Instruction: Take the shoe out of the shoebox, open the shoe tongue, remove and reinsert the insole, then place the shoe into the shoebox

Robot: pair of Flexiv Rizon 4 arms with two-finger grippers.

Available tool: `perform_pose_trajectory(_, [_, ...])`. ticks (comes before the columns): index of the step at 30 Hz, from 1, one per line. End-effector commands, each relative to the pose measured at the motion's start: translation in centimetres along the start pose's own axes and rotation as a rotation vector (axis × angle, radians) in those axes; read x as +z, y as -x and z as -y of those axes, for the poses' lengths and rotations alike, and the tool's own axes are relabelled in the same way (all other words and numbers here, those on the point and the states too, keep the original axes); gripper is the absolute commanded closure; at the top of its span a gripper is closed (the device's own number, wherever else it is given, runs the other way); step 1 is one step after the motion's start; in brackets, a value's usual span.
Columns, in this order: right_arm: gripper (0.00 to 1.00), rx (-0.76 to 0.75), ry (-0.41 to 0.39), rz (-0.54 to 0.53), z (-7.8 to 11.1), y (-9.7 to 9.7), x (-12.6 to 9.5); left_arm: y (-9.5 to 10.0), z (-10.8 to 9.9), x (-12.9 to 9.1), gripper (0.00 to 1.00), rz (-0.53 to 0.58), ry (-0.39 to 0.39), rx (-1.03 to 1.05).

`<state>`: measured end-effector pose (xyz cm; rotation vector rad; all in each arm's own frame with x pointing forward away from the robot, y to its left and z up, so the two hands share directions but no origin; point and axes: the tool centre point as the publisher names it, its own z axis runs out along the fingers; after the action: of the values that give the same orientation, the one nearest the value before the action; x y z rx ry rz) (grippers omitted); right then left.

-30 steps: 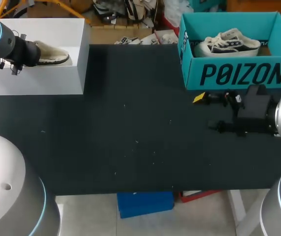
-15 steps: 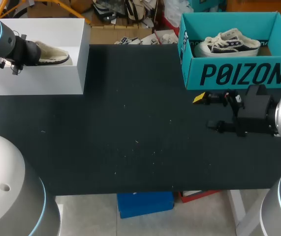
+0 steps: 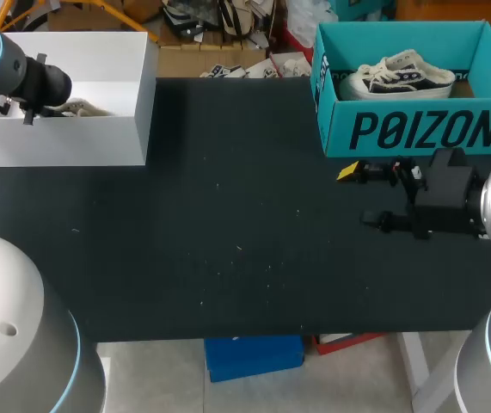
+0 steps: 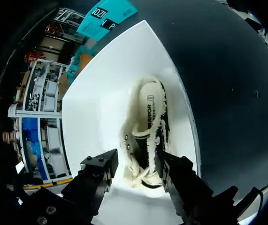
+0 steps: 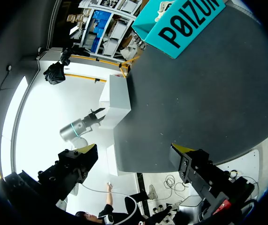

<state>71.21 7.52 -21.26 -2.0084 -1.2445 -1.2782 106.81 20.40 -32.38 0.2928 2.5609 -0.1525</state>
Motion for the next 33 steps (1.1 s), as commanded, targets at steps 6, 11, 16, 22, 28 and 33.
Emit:
perform_pose_trajectory(6, [0.00, 0.000, -0.001, 0.002, 0.0, 0.0, -0.1, 2.0, 1.3, -1.1, 0.14, 0.021, -0.002, 0.022])
perform_pose_trajectory(11, [0.00, 0.000, -0.001, 0.002, 0.0, 0.0, -0.1, 3.8, 2.1, -3.1, 0.27, 0.047, 0.016, 0.046])
perform_pose_trajectory(16, [0.00, 0.000, -0.001, 0.002, 0.0, 0.0, -0.1, 6.0, 3.2, -5.9, 0.38, 0.070, 0.025, 0.068])
perform_pose_trajectory(22, [0.00, 0.000, -0.001, 0.002, 0.0, 0.0, -0.1, 6.5, 5.9, -9.4, 0.33, 0.032, 0.002, 0.083])
perform_pose_trajectory(28, [0.00, 0.000, -0.001, 0.002, 0.0, 0.0, -0.1, 4.6, 8.8, -13.1, 0.27, -0.025, -0.021, 0.091])
perform_pose_trajectory(33, [0.00, 0.000, -0.001, 0.002, 0.0, 0.0, -0.1, 1.3, 11.1, -15.6, 0.24, -0.158, -0.056, 0.092])
